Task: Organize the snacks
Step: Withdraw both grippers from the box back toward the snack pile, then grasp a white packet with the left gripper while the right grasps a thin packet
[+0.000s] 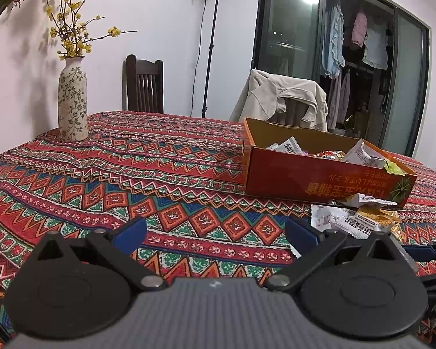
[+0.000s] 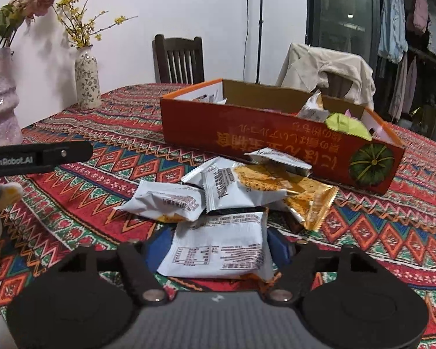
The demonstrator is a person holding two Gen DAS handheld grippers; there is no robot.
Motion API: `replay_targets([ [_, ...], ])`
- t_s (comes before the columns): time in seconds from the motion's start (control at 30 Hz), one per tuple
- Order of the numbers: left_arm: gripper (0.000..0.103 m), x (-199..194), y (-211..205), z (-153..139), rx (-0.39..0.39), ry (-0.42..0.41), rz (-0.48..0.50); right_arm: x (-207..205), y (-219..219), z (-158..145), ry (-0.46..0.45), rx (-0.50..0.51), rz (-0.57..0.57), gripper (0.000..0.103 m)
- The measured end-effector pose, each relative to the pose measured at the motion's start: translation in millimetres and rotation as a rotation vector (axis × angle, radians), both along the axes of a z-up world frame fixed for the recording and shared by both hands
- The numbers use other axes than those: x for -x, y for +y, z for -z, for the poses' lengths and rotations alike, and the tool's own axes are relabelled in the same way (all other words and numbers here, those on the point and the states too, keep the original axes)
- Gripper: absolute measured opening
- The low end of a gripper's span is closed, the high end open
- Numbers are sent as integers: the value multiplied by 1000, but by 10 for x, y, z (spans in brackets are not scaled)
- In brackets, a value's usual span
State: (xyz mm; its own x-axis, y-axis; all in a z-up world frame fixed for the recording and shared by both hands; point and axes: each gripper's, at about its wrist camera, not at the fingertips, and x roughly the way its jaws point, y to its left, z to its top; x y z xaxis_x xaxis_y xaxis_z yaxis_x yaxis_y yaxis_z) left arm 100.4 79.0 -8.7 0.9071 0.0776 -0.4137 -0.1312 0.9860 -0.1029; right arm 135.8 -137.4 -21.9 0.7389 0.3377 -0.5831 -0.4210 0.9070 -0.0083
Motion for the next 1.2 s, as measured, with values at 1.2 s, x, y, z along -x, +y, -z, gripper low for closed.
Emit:
replay_targets([
  [1.2, 103, -449, -810, -7, -16, 218, 123, 88, -882, -311, -94, -244, 106, 8],
])
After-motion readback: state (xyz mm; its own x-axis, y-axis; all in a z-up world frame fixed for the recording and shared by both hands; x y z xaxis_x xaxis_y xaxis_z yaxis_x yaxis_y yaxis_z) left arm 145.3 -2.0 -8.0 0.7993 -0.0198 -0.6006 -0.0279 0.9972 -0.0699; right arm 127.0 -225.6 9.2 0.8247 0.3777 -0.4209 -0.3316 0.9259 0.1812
